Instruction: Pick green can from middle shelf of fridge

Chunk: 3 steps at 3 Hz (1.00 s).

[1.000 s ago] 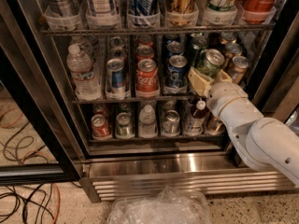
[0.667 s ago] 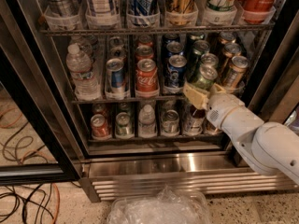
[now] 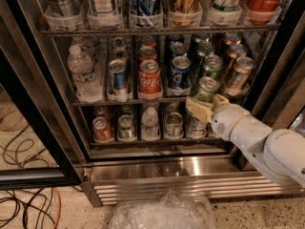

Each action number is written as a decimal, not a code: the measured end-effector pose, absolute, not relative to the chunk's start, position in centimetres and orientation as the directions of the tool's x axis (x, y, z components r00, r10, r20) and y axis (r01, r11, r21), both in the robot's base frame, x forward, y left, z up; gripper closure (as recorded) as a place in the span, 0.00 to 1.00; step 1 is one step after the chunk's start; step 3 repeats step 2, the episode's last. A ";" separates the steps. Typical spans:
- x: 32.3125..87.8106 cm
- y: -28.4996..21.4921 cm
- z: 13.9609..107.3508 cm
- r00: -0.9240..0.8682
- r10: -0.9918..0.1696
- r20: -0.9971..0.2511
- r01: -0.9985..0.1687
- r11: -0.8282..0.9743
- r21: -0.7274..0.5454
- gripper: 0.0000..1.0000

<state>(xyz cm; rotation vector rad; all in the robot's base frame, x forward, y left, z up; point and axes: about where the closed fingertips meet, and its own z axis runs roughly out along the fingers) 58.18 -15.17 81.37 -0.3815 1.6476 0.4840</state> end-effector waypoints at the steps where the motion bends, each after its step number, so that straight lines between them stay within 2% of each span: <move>1: 56.3 -15.0 82.7 -0.137 0.006 -0.990 -0.540 0.838 0.080 1.00; 3: 56.2 -14.9 82.7 -0.138 0.004 -0.990 -0.544 0.835 0.079 1.00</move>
Offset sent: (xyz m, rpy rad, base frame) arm -0.0166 0.0019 0.0115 -0.0165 0.0049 0.0308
